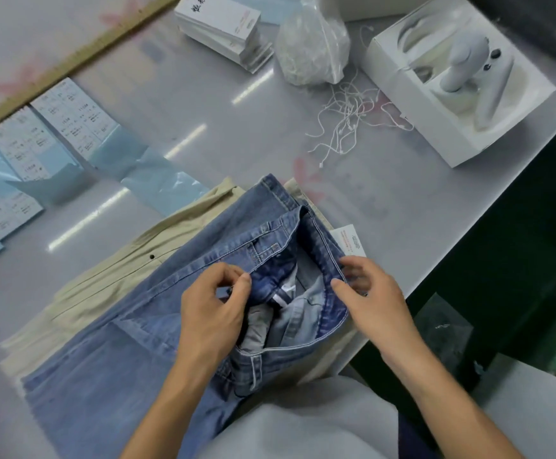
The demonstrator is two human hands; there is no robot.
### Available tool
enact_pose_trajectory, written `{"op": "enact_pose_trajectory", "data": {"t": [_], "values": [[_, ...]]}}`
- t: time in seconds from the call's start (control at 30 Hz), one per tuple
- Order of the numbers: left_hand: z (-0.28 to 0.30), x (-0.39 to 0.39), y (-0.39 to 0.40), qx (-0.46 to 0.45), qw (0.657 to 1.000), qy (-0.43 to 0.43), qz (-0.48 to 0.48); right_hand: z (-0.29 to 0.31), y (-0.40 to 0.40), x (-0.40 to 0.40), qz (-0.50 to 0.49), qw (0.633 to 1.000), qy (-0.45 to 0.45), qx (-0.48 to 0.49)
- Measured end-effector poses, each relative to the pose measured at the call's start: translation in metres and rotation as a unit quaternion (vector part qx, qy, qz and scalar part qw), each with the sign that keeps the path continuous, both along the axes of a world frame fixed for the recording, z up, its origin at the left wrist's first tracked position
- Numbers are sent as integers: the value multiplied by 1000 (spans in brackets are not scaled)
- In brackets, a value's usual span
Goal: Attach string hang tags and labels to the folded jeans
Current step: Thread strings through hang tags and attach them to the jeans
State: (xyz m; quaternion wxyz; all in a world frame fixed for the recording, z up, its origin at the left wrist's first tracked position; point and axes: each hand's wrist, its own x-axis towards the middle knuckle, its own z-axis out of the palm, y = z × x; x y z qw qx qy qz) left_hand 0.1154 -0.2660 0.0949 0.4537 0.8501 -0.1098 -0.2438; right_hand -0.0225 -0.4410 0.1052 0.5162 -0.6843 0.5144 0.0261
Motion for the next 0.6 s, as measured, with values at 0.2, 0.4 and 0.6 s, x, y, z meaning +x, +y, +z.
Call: {"op": "enact_pose_trajectory", "data": {"t": [0.2, 0.4, 0.6], "values": [[-6, 5, 27, -80, 979, 78, 168, 19, 11, 10, -180, 949, -135, 221], [-3, 10, 49, -123, 968, 75, 208, 39, 28, 11, -192, 947, -178, 186], [8, -44, 98, -44, 983, -165, 72, 39, 15, 5, -389, 843, -230, 291]]}}
